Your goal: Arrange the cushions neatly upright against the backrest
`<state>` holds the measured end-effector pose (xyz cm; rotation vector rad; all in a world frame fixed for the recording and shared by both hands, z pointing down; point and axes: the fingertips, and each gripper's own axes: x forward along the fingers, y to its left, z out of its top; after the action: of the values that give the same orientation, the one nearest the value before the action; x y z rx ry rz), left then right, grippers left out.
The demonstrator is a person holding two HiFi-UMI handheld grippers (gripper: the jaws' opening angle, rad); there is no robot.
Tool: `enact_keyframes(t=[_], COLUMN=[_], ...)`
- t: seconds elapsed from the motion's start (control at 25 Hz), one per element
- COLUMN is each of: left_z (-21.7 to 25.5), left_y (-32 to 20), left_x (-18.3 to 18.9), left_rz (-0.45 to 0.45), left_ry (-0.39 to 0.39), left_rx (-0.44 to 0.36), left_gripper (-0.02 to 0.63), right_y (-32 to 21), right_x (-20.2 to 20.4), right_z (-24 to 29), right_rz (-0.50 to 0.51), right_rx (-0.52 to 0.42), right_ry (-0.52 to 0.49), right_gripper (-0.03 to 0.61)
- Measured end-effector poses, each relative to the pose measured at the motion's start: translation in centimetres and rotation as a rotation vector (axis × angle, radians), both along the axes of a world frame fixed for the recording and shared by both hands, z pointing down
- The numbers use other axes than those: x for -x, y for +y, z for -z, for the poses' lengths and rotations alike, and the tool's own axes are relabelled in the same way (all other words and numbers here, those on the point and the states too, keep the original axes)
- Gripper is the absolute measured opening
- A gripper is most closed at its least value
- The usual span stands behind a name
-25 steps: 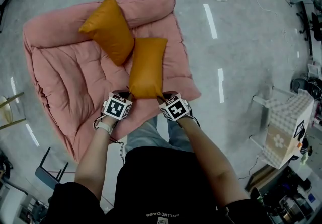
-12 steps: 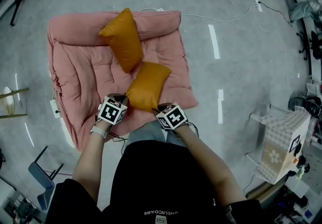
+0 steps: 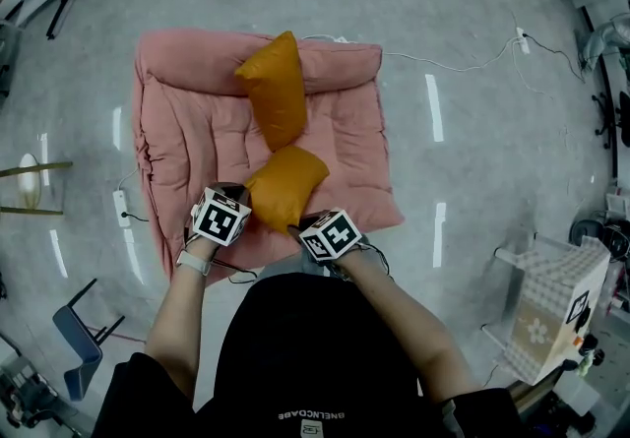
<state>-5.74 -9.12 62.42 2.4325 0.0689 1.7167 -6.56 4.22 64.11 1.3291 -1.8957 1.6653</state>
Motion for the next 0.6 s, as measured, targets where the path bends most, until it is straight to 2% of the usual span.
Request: enact_keyframes(t=[0.2,0.44,0.6], left_z=[-0.6,-1.9,-1.9], left_y=[-1.8,-1.9,-1.5], left_x=[1.4,3.2,3.6], left_rz=[0.015,0.011,0.028], left_ry=[-0.029,-0.055,-0.037], left_rx=[-0.050,-0.064,-0.064], left_gripper=[0.018,0.018,0.020], right_y=[-2.1,-1.7,-0.7], right_x=[2.1,4.2,5.0], right_z=[-0.1,-1.5,-1.3], right_rz=[0.083,0.256,0.349], right_rx=[-0.010,-0.039,-0.041], right_ry=[-0.009,0.035,0.004], right_gripper=[0.054,0.057,0.100])
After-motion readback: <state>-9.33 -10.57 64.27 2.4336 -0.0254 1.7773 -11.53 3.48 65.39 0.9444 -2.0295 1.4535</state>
